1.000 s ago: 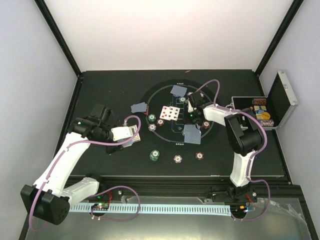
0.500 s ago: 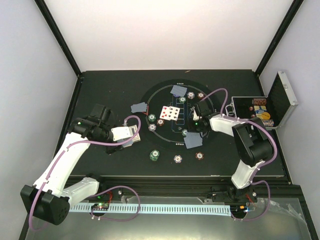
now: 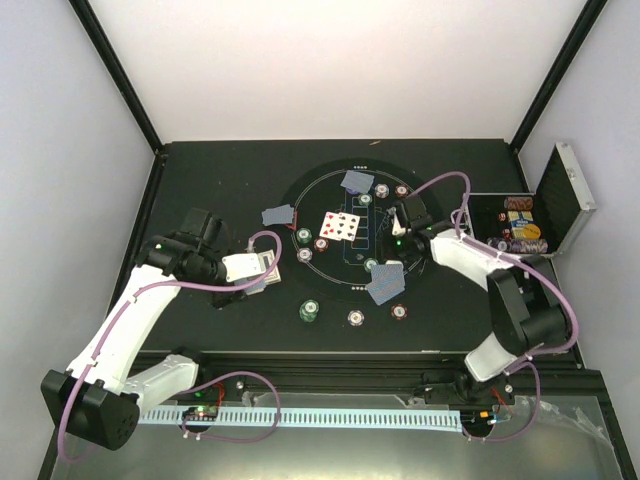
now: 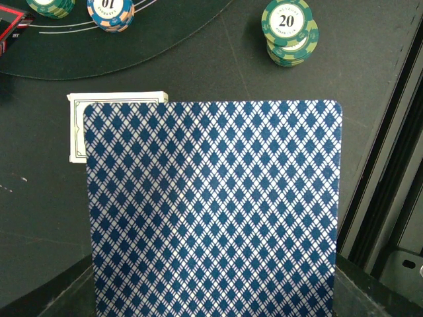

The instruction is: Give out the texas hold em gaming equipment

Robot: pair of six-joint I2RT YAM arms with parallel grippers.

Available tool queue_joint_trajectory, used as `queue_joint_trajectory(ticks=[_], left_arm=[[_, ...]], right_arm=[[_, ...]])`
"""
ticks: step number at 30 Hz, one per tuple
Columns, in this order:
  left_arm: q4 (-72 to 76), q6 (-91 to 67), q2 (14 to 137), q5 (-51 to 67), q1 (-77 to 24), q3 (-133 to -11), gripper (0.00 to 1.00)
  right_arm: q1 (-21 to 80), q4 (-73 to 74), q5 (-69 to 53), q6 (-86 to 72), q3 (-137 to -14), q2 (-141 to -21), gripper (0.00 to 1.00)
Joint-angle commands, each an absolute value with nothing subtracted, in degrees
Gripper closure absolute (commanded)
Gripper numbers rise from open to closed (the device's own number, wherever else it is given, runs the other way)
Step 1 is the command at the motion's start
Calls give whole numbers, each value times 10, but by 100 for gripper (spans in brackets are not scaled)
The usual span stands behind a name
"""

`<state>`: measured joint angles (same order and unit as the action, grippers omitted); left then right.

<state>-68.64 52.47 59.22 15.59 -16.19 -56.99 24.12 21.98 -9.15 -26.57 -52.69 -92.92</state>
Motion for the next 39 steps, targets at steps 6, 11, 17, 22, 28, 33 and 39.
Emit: queue_joint_trajectory(ticks=[6,11,17,22,28,33,39], left_arm=[[-690,525,584,174,-161,-597,98],[-688,523,586,187,-161,-599,98],[-686,522,586,197,-161,-600,98],[-686,523,587,196,-161,-594,98],[-686,526,585,190,-161,-592,98],[-686,527,584,187,-161,-591,99],[-690,527,582,188,-161,-594,99]], right_arm=[[311,198,-156,-355,-541,-821,61],[398,55,-242,-466,-499,-794,39],[486,-104,-320,-570,-515,-865,26],[530,-240,-365,-648,-528,-937,23],[551,-319,-381,-696,-526,-976,22],[551,-274,-373,-678,-518,-966,23],[539,-175,-340,-638,-515,-946,26]])
